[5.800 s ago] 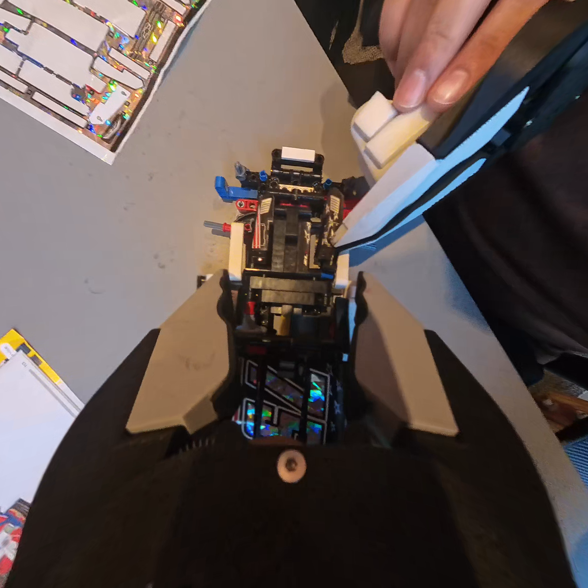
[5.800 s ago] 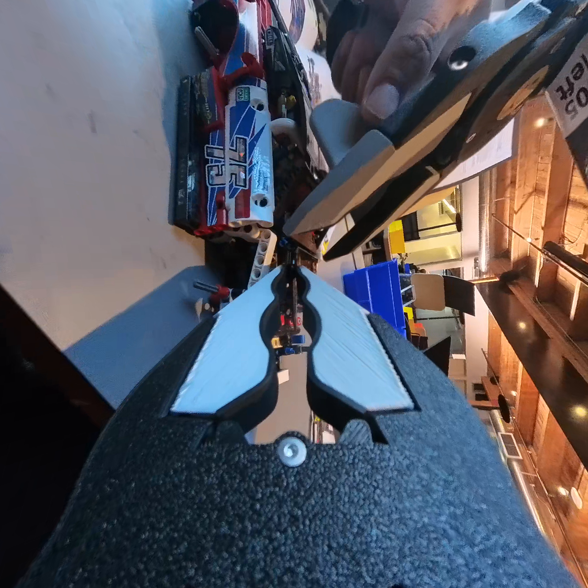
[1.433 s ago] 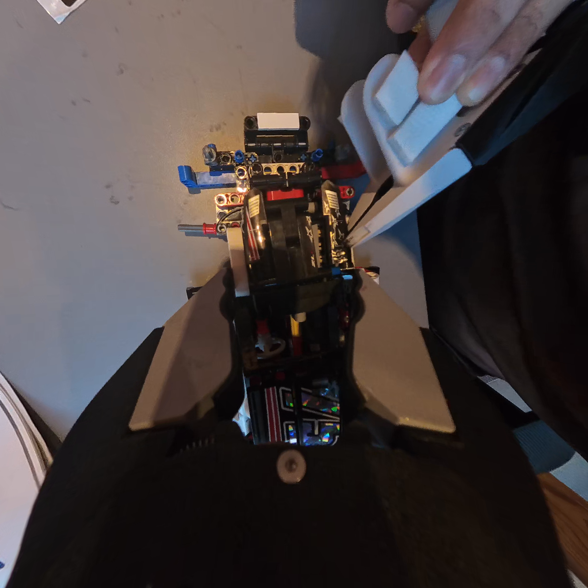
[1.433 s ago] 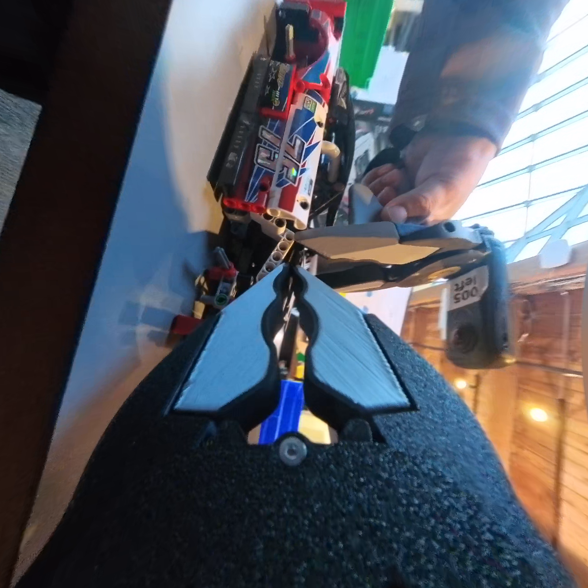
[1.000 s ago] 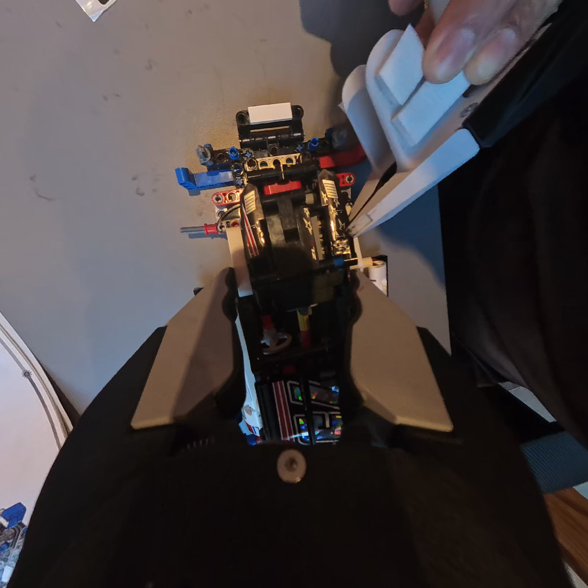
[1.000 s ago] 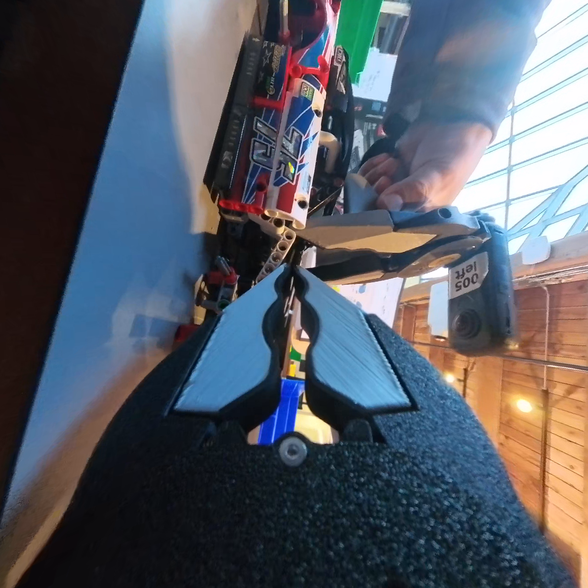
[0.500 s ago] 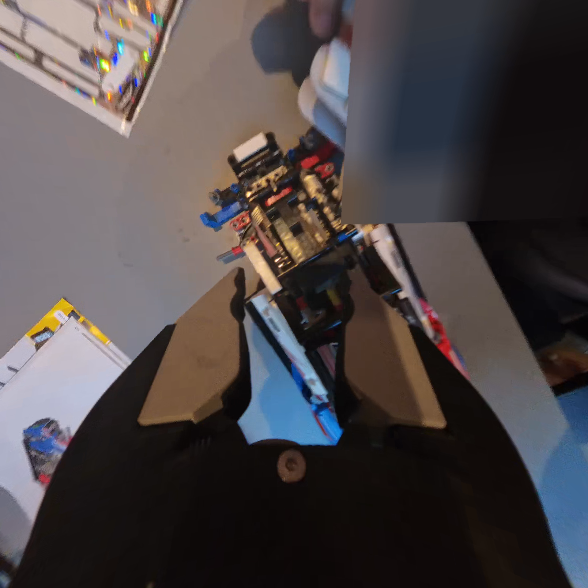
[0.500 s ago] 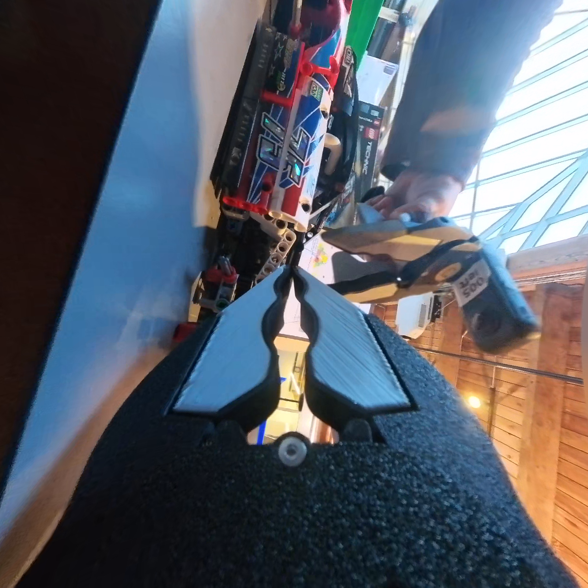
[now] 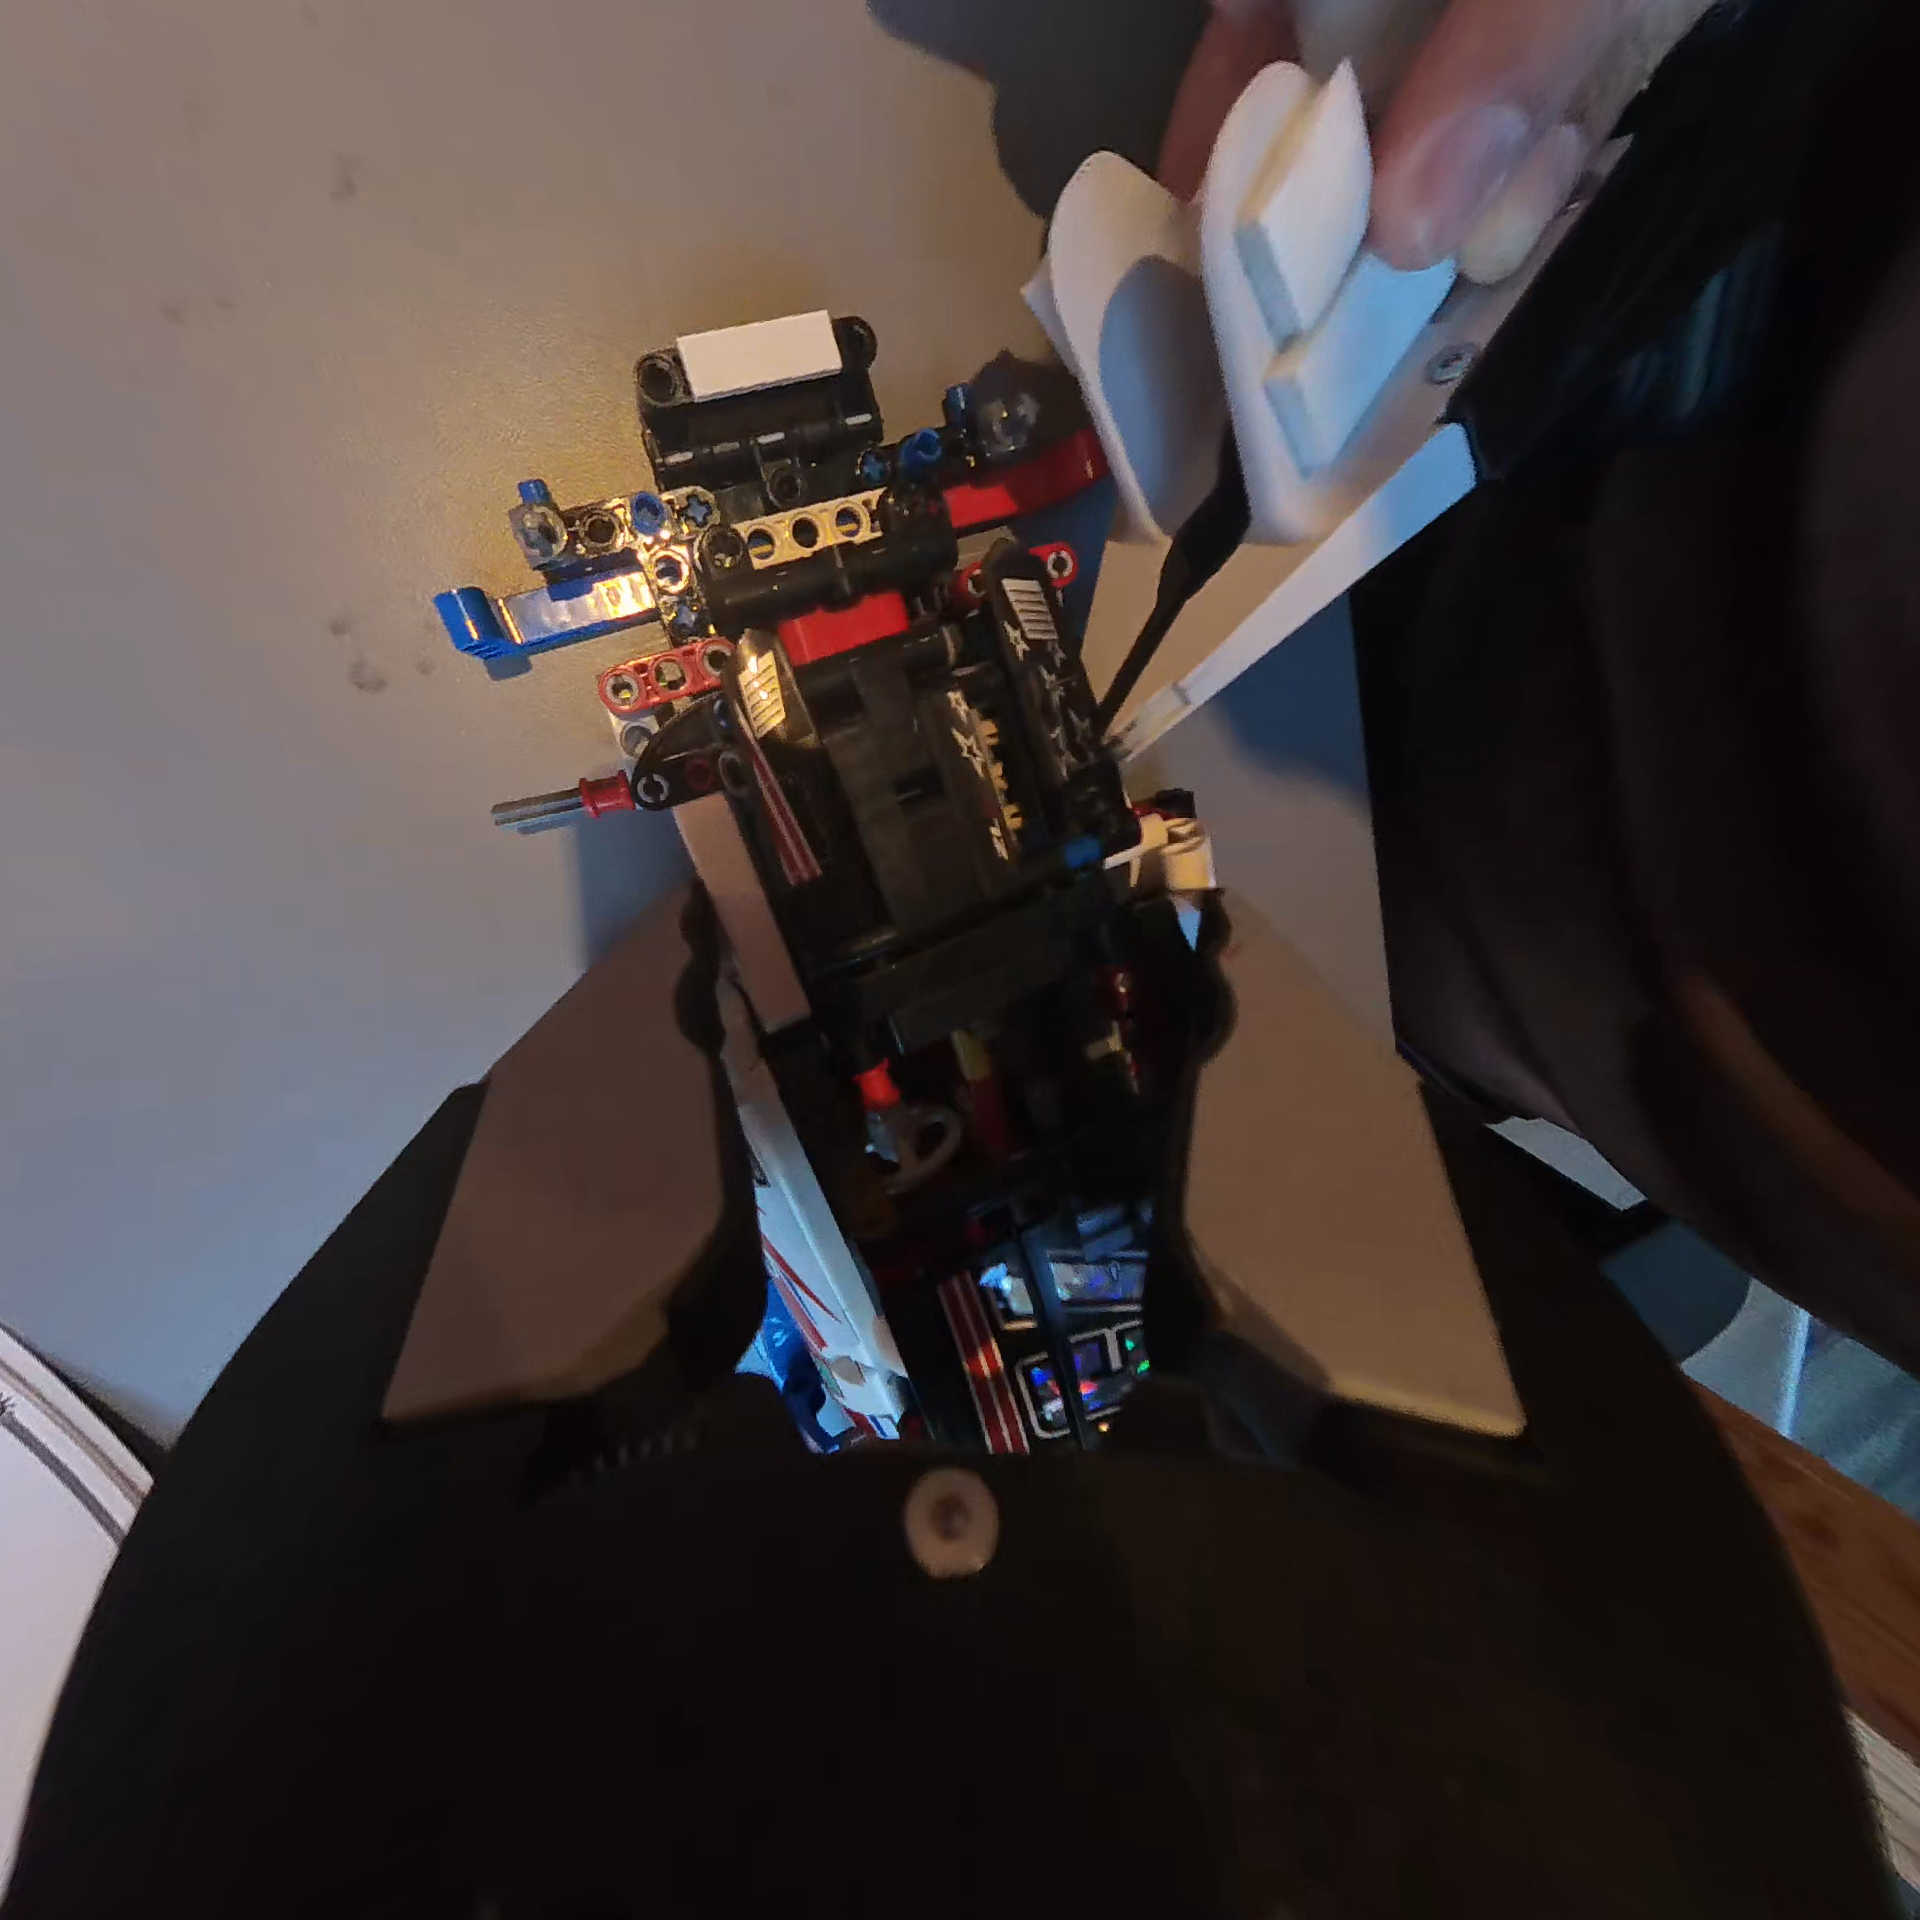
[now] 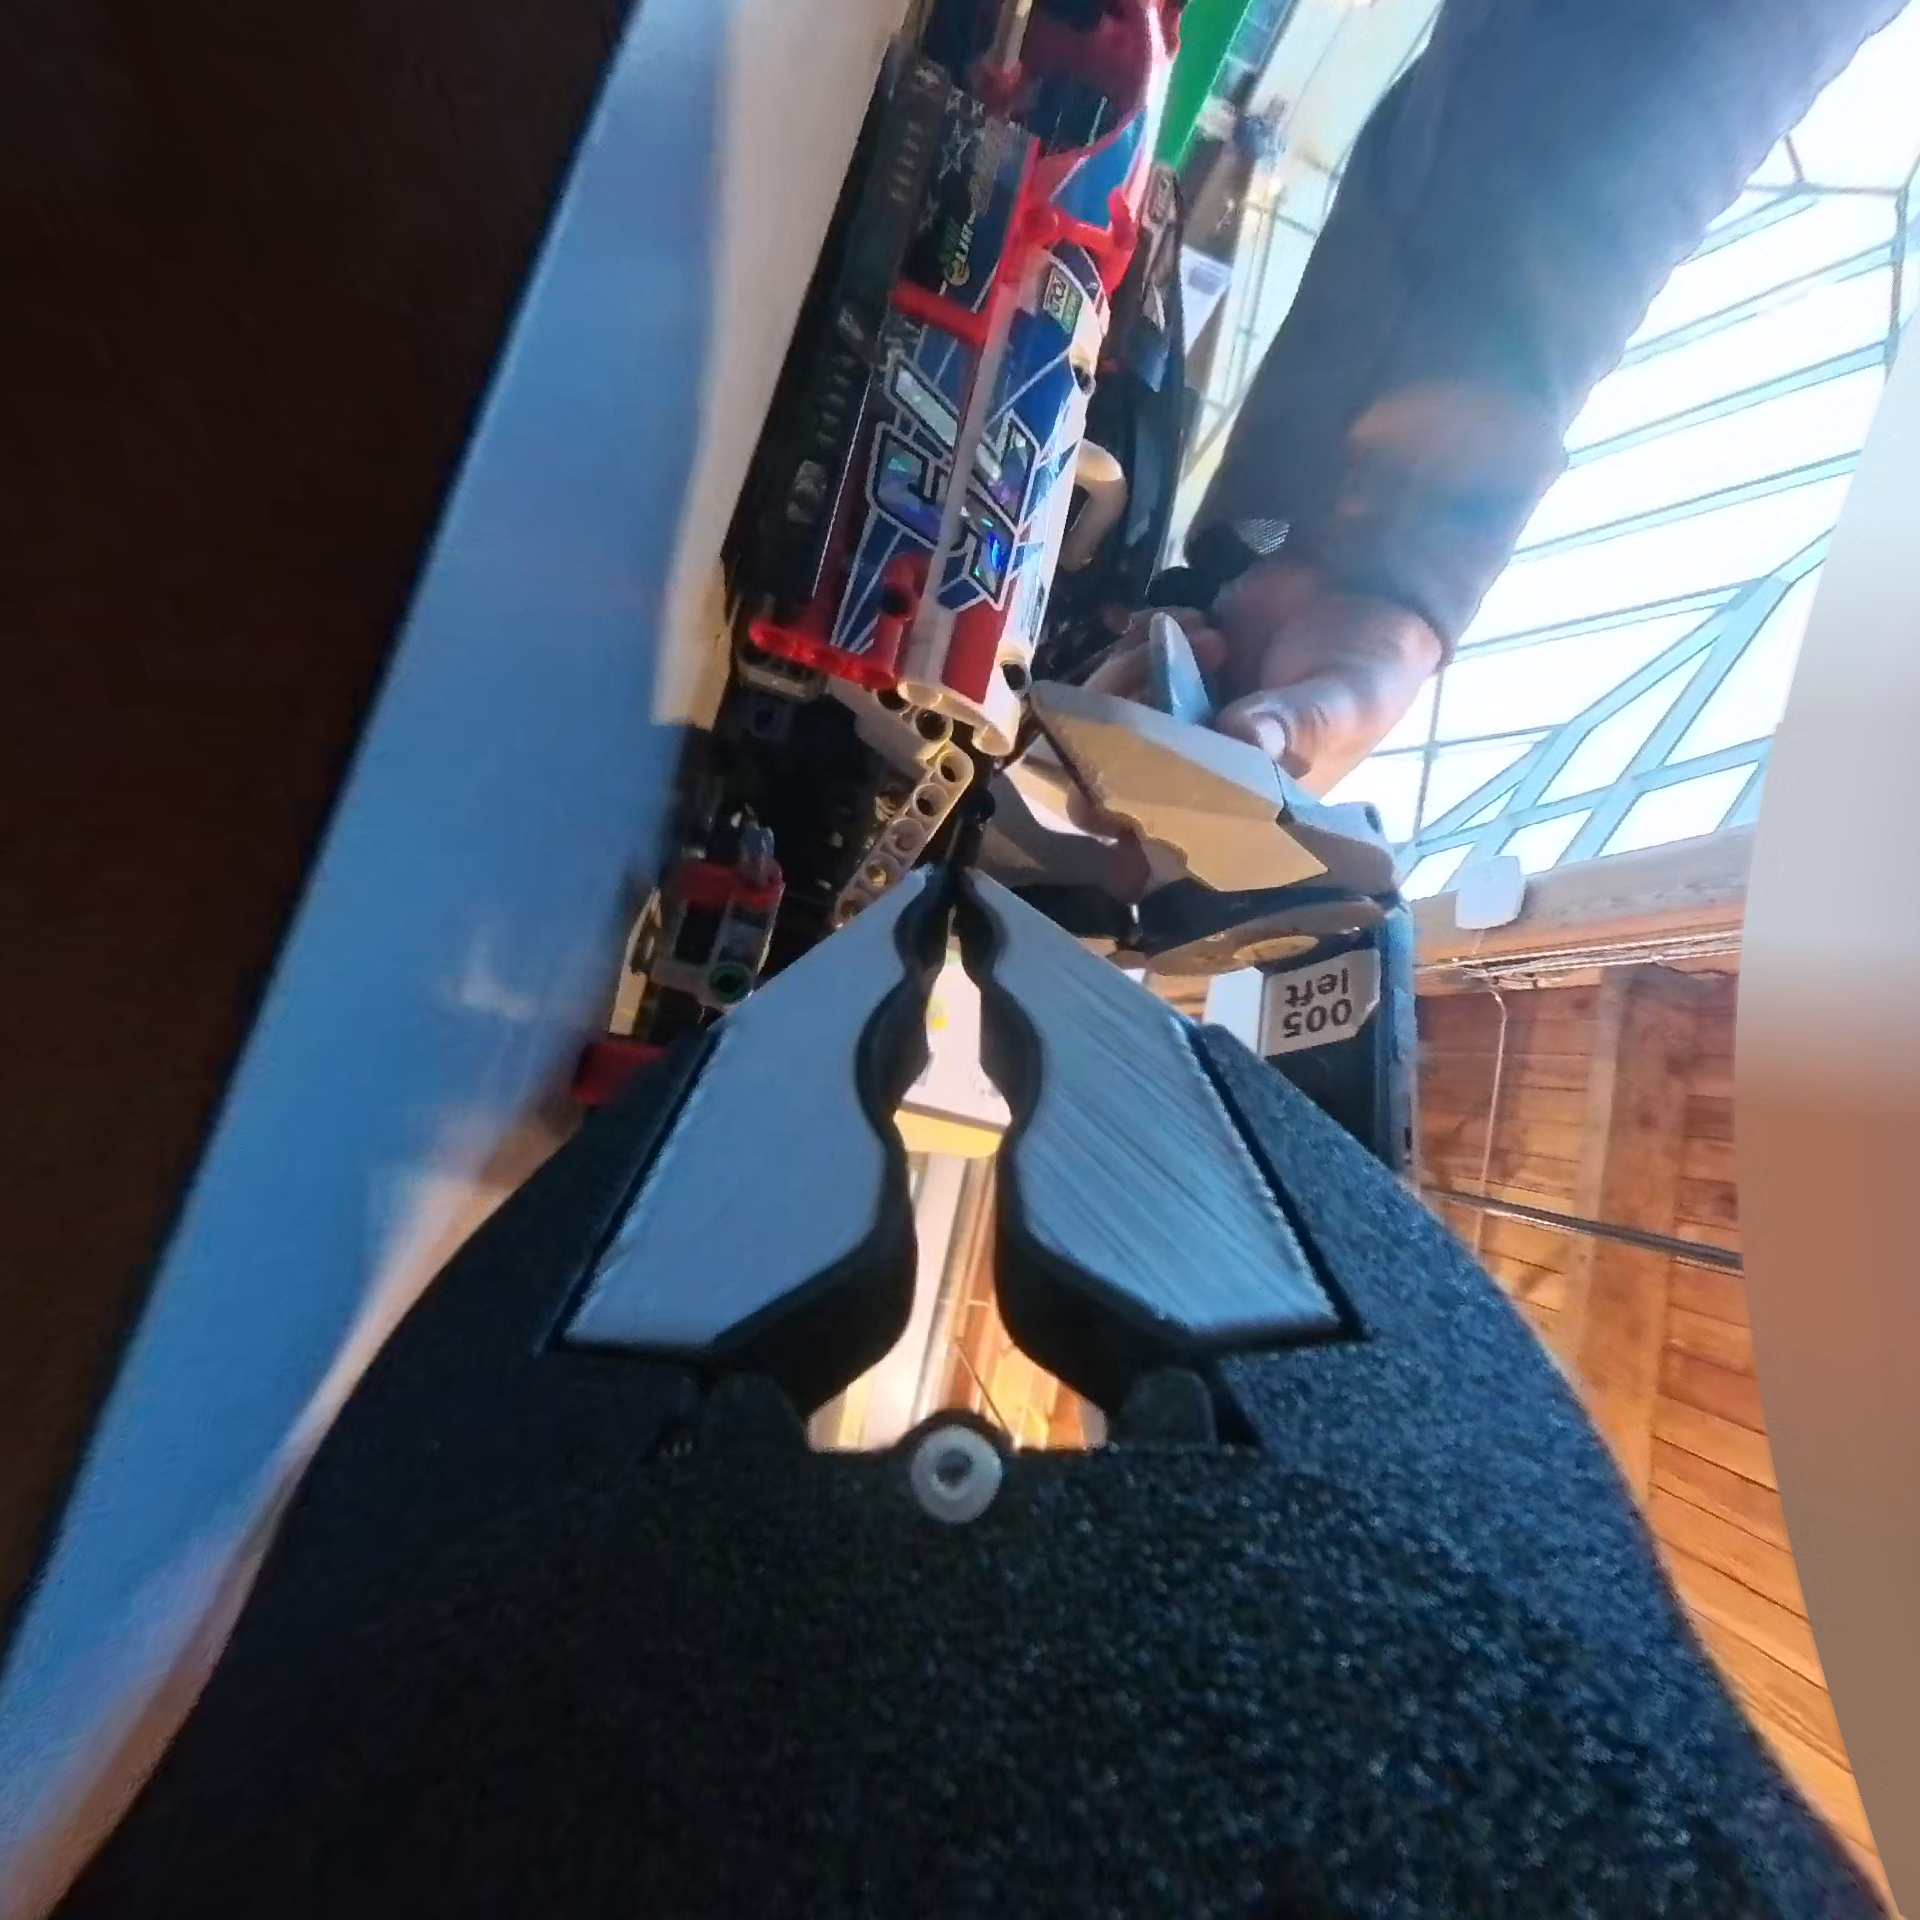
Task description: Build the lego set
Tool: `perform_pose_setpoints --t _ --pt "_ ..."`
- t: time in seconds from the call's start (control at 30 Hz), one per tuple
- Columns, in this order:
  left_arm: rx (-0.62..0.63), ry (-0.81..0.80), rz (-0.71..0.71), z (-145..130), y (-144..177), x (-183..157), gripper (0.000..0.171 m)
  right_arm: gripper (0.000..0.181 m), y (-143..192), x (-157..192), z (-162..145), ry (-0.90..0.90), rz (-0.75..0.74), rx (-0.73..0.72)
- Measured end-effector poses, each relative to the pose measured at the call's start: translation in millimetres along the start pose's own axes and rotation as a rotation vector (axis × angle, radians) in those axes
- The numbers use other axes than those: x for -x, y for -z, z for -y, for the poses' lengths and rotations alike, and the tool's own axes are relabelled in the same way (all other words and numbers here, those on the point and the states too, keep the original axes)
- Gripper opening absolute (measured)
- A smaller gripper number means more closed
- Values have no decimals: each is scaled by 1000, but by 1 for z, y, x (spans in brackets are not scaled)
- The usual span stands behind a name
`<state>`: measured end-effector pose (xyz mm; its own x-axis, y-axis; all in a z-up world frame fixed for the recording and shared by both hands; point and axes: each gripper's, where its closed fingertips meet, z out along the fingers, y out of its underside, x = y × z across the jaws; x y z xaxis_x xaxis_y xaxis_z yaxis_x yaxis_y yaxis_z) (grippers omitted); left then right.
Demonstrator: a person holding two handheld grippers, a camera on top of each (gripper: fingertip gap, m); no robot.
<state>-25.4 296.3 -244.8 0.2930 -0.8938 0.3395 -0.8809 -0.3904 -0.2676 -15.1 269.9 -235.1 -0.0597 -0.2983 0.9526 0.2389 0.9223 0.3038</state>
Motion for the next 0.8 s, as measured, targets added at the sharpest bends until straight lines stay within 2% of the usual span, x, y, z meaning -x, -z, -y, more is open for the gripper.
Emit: perform_pose_setpoints --t 0.3,0.4,0.67,0.8 --pt "-33 88 -48 7 4 4 74 2 2 0 -2 -74 132 -42" --pt "-31 97 -23 8 -2 5 75 2 0 -2 -1 -153 175 -34" --pt "-31 93 -1 4 -5 8 74 3 6 1 -3 -205 204 -10" --pt "-30 93 -1 4 -5 8 74 2 11 0 -4 -401 254 6"
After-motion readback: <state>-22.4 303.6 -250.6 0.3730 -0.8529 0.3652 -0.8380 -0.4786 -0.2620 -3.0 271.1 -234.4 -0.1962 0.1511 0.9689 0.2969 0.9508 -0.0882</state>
